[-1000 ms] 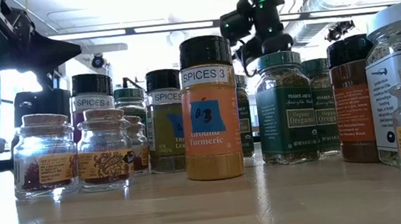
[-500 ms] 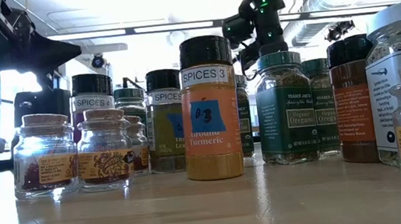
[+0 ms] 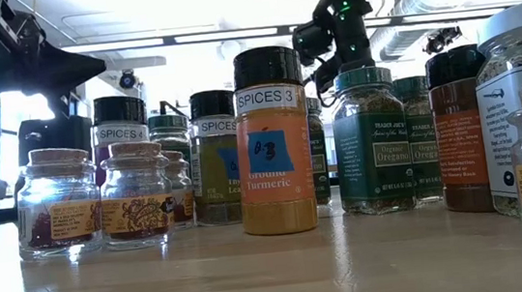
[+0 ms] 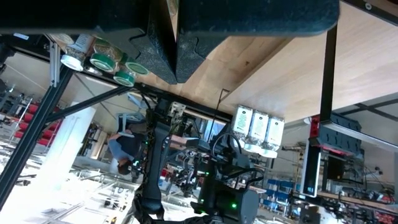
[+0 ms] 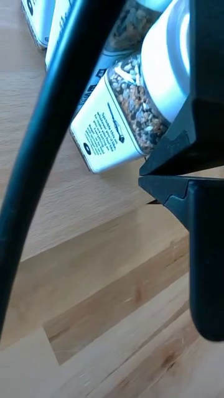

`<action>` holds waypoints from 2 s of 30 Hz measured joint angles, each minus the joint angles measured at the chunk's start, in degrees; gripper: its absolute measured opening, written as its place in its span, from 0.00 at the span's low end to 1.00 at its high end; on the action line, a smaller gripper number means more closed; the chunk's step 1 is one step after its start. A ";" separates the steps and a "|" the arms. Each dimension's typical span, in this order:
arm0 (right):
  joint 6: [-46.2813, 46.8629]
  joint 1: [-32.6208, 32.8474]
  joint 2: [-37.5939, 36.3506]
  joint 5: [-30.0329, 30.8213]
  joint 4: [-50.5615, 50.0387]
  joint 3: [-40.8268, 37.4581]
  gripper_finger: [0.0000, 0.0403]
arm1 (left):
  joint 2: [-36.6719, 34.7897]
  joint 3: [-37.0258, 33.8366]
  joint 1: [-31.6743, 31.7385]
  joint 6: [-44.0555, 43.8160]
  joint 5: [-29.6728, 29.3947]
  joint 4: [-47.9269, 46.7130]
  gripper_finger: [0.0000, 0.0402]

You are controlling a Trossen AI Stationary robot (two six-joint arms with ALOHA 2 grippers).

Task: Shelf spices
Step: Put the white seasoning bottle on the shelf and align it with the other white seasoning bottles

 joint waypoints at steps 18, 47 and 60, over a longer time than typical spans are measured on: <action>-1.18 0.00 0.00 1.77 0.84 0.00 0.01 | 0.00 0.00 0.01 0.00 -0.01 -0.07 0.00; 1.11 12.71 -14.39 -10.67 -3.50 6.82 0.01 | 0.00 0.00 0.00 0.00 -0.01 -0.09 0.00; 8.50 41.97 -18.32 -30.74 7.85 2.38 0.20 | 0.00 0.00 0.00 0.00 0.00 -0.04 0.00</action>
